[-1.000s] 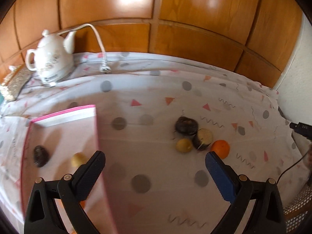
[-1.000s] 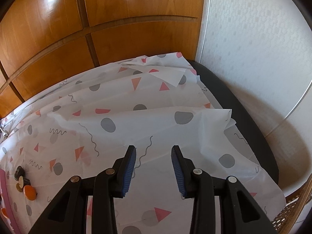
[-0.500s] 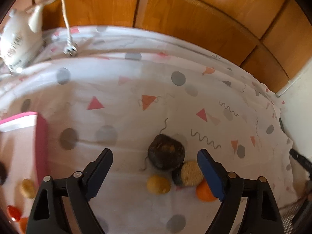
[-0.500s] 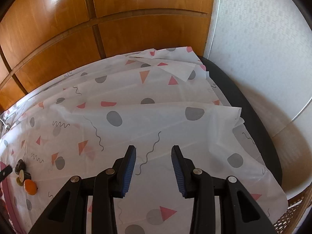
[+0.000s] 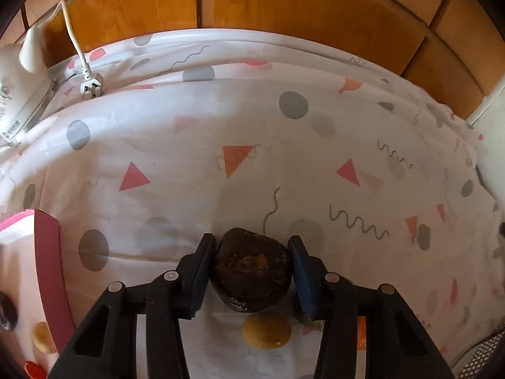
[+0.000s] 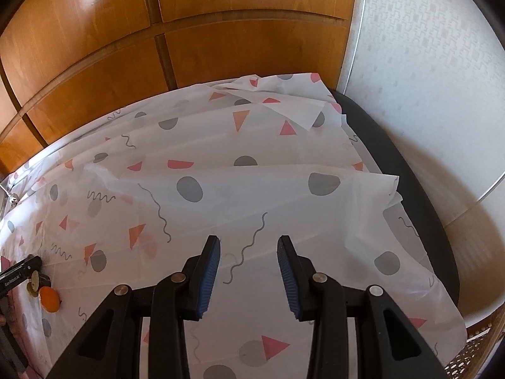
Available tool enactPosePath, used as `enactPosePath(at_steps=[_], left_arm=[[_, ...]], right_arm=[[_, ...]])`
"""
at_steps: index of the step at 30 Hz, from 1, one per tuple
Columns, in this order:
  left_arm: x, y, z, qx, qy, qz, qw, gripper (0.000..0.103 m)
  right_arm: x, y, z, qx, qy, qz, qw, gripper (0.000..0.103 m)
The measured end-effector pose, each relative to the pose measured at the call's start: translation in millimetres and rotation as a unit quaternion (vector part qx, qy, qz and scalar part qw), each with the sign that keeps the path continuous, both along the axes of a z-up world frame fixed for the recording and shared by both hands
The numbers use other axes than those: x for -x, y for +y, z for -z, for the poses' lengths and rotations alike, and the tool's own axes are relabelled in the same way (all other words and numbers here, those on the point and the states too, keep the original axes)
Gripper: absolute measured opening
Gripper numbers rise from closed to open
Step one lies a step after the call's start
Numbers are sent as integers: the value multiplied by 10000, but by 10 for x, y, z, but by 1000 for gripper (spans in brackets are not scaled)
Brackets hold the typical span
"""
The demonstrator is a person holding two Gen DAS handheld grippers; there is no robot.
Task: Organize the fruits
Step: 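Close the left tool around the dark brown lump, then carry the dark lump in the left tool over the tray and lower it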
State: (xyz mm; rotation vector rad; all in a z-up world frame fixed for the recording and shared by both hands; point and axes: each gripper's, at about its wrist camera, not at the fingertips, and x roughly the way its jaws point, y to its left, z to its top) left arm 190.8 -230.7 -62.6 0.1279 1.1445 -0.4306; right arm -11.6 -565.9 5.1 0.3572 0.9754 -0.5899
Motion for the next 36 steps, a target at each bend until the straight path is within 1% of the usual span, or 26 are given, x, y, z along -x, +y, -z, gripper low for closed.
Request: enactPosePath(at_steps=[4, 7, 12, 15, 18, 24, 30, 36], left_arm=[[22, 97, -12, 41, -5, -113, 9999, 47], [41, 243, -58, 230, 29, -275, 9994, 47], [121, 540, -220, 459, -130, -562, 9973, 47], [161, 669, -326, 506, -259, -645, 9963, 47], [264, 844, -426, 608, -347, -761, 9946, 47], [415, 1178, -524, 805, -353, -1041, 9907, 47], [577, 1518, -638, 865, -501, -1253, 9871, 47], [726, 1963, -774, 929, -666, -1583, 9808, 47]], right_arm=[[9, -7, -2, 13, 14, 44, 10000, 38], [15, -15, 1, 27, 26, 77, 10000, 38], [13, -22, 7, 51, 58, 103, 9999, 38], [18, -25, 4, 56, 56, 125, 9999, 38], [26, -27, 5, 62, 58, 157, 9998, 38], [50, -39, 2, 68, 58, 239, 9997, 38], [53, -7, -10, 97, 67, 215, 9997, 38], [78, -33, -12, 80, 60, 335, 9994, 38]])
